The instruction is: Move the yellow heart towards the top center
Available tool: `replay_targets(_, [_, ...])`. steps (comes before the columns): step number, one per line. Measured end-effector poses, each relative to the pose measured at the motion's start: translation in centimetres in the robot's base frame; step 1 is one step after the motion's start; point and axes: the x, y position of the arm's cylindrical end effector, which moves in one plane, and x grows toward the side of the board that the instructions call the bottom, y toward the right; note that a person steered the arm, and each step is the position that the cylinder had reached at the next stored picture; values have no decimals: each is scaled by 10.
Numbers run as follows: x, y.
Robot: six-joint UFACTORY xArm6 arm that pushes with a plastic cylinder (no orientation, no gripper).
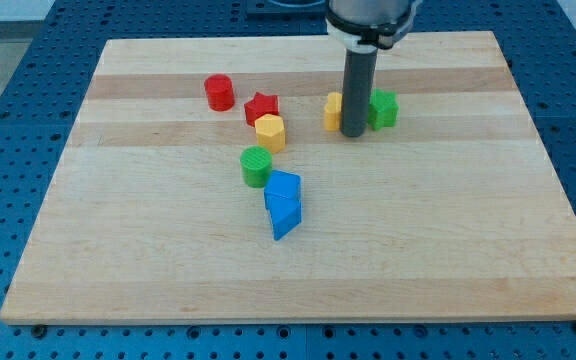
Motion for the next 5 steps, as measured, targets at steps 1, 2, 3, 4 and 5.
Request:
replay_targets(1, [-27, 0])
replay_targets(2, [-47, -1])
replay_targets(3, [-39, -1])
replay_targets(4, [-16, -3])
replay_targets(5, [-9, -28])
